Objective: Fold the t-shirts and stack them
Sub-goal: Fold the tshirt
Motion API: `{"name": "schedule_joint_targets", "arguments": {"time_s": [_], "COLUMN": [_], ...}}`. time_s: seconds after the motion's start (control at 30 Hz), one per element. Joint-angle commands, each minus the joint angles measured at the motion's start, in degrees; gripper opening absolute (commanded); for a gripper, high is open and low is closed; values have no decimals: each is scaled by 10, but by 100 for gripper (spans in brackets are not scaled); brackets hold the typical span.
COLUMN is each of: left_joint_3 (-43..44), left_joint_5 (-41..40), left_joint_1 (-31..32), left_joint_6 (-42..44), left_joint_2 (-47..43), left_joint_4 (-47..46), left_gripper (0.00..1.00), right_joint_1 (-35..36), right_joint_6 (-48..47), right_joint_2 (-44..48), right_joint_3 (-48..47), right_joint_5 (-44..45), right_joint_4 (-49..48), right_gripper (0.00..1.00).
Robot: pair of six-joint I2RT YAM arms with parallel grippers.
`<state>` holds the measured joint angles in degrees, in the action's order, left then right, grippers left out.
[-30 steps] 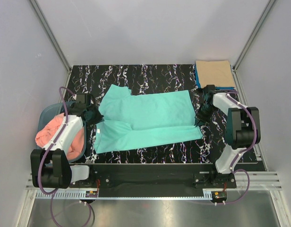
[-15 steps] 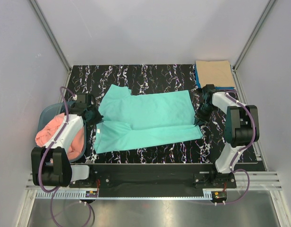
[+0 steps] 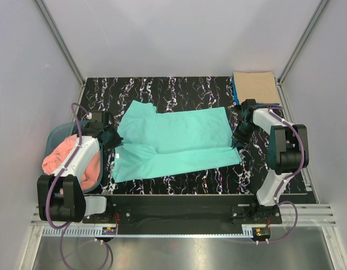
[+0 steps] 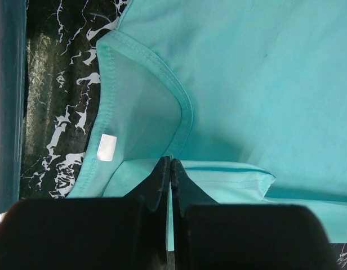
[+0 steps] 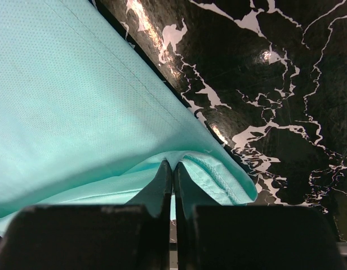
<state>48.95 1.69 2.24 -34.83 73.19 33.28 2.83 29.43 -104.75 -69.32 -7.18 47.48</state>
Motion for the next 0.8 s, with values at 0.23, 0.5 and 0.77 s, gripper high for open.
{"name": "schedule_joint_targets", "arguments": {"time_s": [0.23,0.5,0.77], "left_joint_3": [2,4,76], "left_joint_5": [-15,-13,-140], "left_joint_1": [1,1,56], "left_joint_6": [-5,5,53], "left_joint_2": [-4,13,-40], "left_joint_4": [-23,-36,63], "left_gripper": [0,7,99], "right_joint_1": [-1,0,0], "right_joint_6": [-2,-3,-24], "right_joint_2": [-18,-25,2], "right_joint_3": [-26,-30,-49], "right_joint_5": [-5,-7,35], "right_joint_4": [-8,-8,34], "right_gripper": [4,5,39]}}
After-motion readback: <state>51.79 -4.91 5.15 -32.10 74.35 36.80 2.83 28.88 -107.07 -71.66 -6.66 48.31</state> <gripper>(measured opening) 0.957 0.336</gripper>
